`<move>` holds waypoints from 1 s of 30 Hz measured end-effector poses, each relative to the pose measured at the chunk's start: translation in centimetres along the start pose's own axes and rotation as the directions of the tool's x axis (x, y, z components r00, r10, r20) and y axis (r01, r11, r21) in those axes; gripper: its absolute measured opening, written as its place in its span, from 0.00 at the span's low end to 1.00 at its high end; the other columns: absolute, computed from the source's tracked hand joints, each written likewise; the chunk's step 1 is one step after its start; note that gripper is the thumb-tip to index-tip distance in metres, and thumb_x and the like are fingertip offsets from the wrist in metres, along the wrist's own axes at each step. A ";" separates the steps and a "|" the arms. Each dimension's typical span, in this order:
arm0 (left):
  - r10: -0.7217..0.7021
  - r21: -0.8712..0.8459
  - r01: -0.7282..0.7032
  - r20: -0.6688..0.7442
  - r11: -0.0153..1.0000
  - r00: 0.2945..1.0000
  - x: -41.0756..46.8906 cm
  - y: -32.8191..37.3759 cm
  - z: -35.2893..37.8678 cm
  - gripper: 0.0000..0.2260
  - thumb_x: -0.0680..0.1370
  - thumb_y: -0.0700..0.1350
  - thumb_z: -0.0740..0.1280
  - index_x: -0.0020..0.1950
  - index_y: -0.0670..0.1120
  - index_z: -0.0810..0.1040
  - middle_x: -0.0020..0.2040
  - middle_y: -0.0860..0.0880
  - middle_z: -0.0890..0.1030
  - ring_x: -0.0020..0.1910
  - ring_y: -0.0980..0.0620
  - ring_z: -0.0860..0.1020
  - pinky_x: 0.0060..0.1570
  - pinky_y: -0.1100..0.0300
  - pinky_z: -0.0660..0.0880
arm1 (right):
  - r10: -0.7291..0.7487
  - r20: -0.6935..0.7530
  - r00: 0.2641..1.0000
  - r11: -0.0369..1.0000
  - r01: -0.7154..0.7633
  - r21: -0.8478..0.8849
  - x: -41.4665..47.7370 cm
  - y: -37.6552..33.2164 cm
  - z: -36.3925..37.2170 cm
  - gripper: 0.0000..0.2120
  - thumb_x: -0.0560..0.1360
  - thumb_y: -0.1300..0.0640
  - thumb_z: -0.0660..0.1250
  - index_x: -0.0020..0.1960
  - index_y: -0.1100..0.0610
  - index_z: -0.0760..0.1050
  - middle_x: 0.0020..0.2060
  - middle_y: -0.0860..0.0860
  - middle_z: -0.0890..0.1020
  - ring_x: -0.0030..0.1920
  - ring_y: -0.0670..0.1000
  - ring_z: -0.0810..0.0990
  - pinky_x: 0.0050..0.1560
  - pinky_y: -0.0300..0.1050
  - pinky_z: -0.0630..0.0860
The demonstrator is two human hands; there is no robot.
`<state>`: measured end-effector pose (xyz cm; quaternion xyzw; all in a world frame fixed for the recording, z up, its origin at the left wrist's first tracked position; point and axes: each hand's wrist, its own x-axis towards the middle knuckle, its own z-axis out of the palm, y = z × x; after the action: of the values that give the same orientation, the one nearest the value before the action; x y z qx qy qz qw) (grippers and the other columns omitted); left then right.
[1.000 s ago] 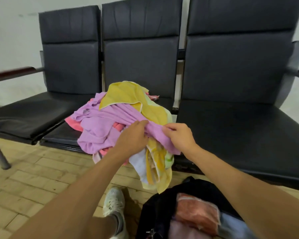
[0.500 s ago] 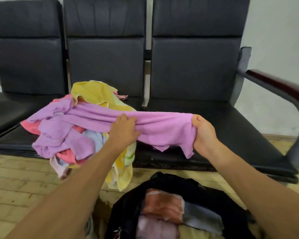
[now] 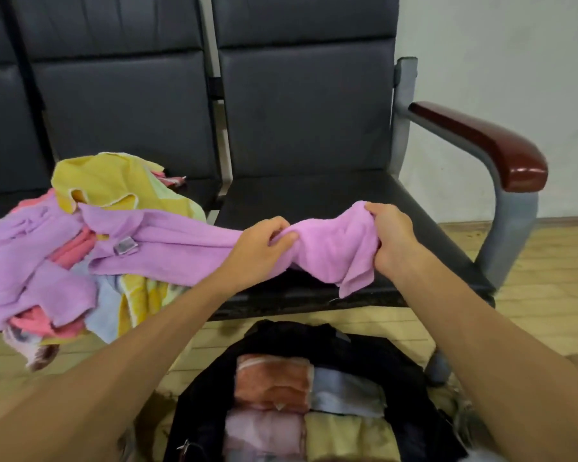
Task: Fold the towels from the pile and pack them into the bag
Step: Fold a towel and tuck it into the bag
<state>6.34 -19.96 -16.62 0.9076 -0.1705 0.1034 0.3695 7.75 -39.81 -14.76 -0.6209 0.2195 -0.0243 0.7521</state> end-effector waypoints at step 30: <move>0.190 0.529 -0.318 0.283 0.787 0.940 -6.2 -9.0 -6.1 0.12 0.70 0.36 0.64 0.48 0.42 0.85 0.45 0.45 0.83 0.44 0.46 0.81 0.40 0.56 0.75 | -0.185 0.692 0.698 0.206 0.716 -0.667 -3.6 5.3 2.1 0.16 0.68 0.61 0.72 0.54 0.54 0.72 0.36 0.46 0.77 0.37 0.46 0.77 0.36 0.39 0.74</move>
<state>3.74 -8.25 -19.96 0.9501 -0.2921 0.0999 0.0449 4.01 -35.52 -18.40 -0.9458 -0.1953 0.0229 0.2583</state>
